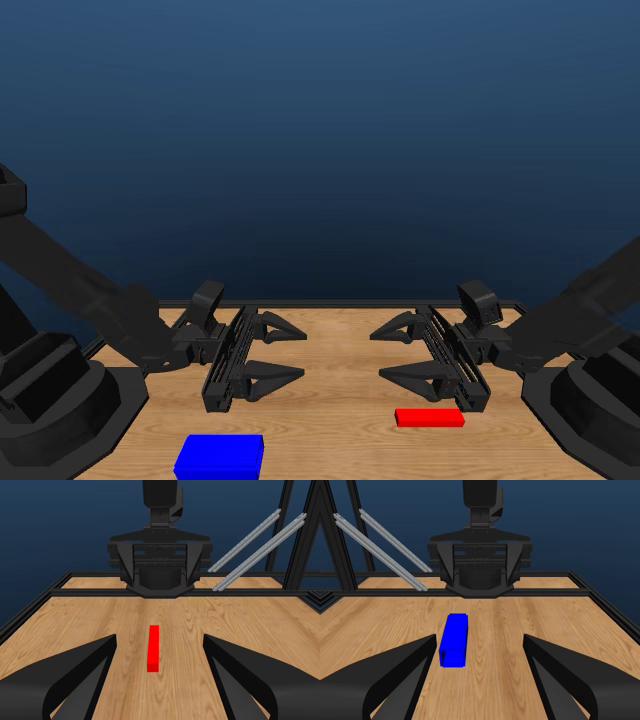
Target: Insert peg into socket
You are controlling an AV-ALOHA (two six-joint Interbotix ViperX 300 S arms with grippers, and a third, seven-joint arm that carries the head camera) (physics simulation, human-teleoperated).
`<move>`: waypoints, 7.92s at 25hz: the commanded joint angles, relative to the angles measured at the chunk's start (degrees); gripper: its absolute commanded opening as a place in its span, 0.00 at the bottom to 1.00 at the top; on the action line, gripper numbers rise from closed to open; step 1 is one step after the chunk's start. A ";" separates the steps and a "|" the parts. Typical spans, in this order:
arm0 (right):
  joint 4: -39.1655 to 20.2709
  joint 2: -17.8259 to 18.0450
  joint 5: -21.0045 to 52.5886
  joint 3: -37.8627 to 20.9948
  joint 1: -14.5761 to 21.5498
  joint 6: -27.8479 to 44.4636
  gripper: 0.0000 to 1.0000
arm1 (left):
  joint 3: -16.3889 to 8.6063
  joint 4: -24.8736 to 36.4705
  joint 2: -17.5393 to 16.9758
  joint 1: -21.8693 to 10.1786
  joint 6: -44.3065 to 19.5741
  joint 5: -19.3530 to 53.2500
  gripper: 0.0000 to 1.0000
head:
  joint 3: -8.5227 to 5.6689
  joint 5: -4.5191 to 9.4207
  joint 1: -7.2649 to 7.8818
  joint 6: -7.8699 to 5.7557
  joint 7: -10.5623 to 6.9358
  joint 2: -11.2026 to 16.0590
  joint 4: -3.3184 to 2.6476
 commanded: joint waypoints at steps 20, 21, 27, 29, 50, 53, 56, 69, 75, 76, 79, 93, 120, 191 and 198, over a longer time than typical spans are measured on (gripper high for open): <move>8.48 1.20 14.08 -6.11 3.94 2.12 1.00 | 3.68 -22.33 -9.71 -12.01 -4.82 29.16 1.00 | -6.71 13.27 -0.06 3.48 5.29 8.94 0.99; 8.41 1.25 14.23 -6.16 3.86 2.13 1.00 | 3.25 -22.30 -10.18 -13.71 -5.02 29.66 1.00 | -6.84 13.37 -0.02 3.66 5.48 9.33 1.05; 7.46 0.71 15.59 -6.76 3.79 2.36 1.00 | 4.45 -20.29 -9.82 -14.22 -11.63 38.57 1.00 | -7.53 13.86 0.20 5.06 6.73 11.99 1.50; 7.48 0.51 16.18 -6.73 3.96 1.92 1.00 | 5.21 -18.50 -9.37 -13.49 -12.43 41.49 1.00 | -7.67 13.98 0.26 5.33 6.91 12.47 1.59; 8.65 -1.24 17.60 -5.74 4.76 1.63 1.00 | -2.65 7.52 -13.17 -11.70 -35.87 68.54 1.00 | -8.48 14.22 0.41 5.48 5.62 14.55 1.60; 8.73 -1.57 17.58 -5.54 4.75 1.79 1.00 | -2.53 11.66 -12.44 -12.63 -40.71 71.17 1.00 | -8.60 14.17 0.50 5.29 5.22 14.76 1.56; 8.86 -1.96 17.42 -5.46 4.63 2.06 1.00 | -2.75 13.49 -10.92 -11.81 -44.03 71.00 1.00 | -8.77 14.21 0.59 5.14 4.80 15.04 1.53; 10.28 -1.76 17.93 -2.97 1.94 4.04 1.00 | -1.18 7.38 -3.34 -11.10 -42.57 58.24 1.00 | -9.33 14.57 0.63 4.75 3.75 16.07 1.41; 10.86 -1.97 23.90 0.37 1.83 5.70 1.00 | -1.80 5.35 -2.47 -10.47 -38.39 56.29 0.00 | -9.39 14.27 0.08 3.49 1.91 15.90 0.90; 11.05 -1.82 25.39 1.28 1.44 5.62 1.00 | -1.28 4.50 -2.83 -10.43 -37.66 55.00 0.00 | -9.40 14.19 -0.12 3.09 1.45 15.85 0.74; 11.22 -1.88 29.00 3.23 1.16 5.71 1.00 | -1.05 3.20 -2.79 -9.98 -35.98 54.20 0.00 | -9.45 13.67 -0.81 1.95 0.07 15.81 0.25; 11.10 2.77 35.99 7.57 -0.44 5.42 1.00 | -2.68 -1.20 -2.62 -9.76 -27.65 50.42 0.00 | -9.99 11.34 -4.78 -2.65 -5.51 16.18 -1.85; 10.17 -3.21 48.21 -13.54 4.11 -0.65 0.00 | -6.56 0.95 -12.49 -8.81 -24.20 56.45 0.00 | -7.61 12.50 -0.51 -0.41 -2.09 12.05 -0.30; -14.93 10.87 75.01 -29.49 8.75 40.00 0.00 | -16.31 8.08 -4.28 -9.52 -30.25 62.31 0.00 | -8.11 12.37 1.23 -0.06 -0.72 12.00 0.22; -15.50 14.42 74.75 -37.53 10.03 36.33 0.00 | -15.84 7.29 -3.30 -9.52 -29.71 61.06 0.00 | -8.06 12.47 1.12 -0.05 -1.02 12.02 0.18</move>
